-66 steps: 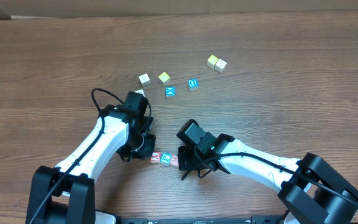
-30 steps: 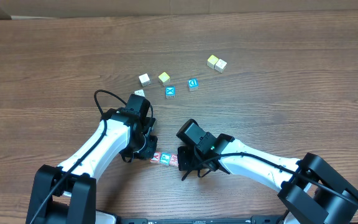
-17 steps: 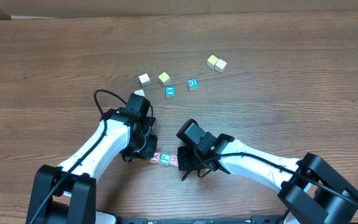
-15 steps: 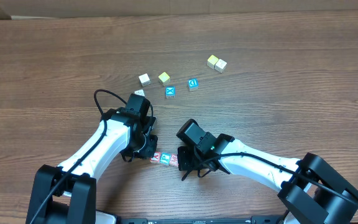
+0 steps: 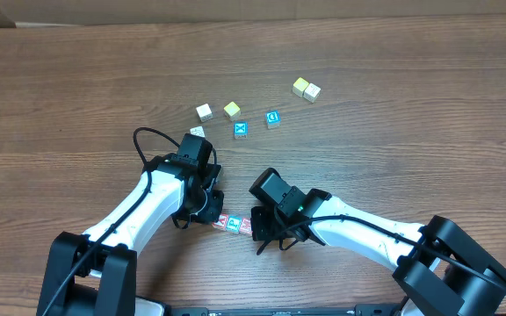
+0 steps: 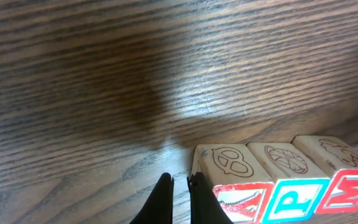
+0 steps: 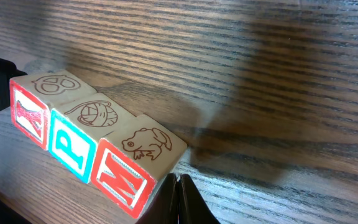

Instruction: Flip 3 blocks

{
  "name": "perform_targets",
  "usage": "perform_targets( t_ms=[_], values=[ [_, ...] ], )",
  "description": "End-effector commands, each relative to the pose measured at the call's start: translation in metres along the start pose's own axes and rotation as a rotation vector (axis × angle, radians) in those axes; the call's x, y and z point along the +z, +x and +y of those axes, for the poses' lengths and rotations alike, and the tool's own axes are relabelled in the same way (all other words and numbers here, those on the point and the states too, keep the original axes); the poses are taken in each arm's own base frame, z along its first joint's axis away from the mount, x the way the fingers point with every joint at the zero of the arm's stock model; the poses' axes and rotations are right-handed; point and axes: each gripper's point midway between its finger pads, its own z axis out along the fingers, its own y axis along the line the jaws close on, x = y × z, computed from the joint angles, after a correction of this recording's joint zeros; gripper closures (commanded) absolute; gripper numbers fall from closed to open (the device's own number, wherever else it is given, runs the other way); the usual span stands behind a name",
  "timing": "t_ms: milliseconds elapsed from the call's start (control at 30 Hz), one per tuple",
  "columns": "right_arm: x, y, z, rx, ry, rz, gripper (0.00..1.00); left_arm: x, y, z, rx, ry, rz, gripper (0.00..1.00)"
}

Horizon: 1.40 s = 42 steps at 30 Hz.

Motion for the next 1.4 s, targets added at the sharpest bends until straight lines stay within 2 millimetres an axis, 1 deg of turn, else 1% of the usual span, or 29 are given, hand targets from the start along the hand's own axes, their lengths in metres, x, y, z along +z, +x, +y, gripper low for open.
perform_targets(
  t_ms=[0, 267, 700, 900, 967, 1200, 1267, 1300, 1367],
  values=[
    [0.001, -0.001, 0.001, -0.004, -0.007, 0.003, 0.96, 0.002, 0.002, -0.005, 0.004, 0.03, 0.009, 0.96],
    [0.001, -0.001, 0.001, -0.004, -0.008, 0.002, 0.96, 0.002, 0.003, -0.008, 0.031, 0.05, 0.011, 0.96],
    [0.001, 0.002, 0.001, 0.003, -0.01, 0.015, 0.96, 0.002, 0.003, -0.008, 0.036, 0.049, 0.011, 0.96],
    [0.001, 0.003, 0.0, 0.026, -0.007, 0.018, 0.96, 0.002, 0.003, -0.004, 0.011, 0.022, 0.01, 0.93],
    [0.001, 0.003, 0.0, 0.027, -0.006, 0.019, 0.96, 0.002, 0.003, -0.003, 0.01, 0.021, 0.012, 0.9],
    [0.001, 0.002, -0.002, 0.068, 0.005, 0.013, 0.96, 0.002, 0.004, -0.001, 0.009, 0.006, 0.014, 0.88],
    [0.001, 0.002, -0.002, 0.075, 0.004, 0.013, 0.96, 0.002, 0.004, 0.001, 0.009, -0.005, 0.014, 0.89],
    [0.001, 0.002, -0.002, 0.089, 0.005, 0.013, 0.96, 0.002, 0.004, 0.002, 0.009, -0.009, 0.013, 0.94],
    [0.001, 0.003, -0.003, 0.115, 0.007, 0.015, 0.96, 0.002, 0.004, 0.003, 0.009, -0.012, 0.013, 0.94]
  ],
)
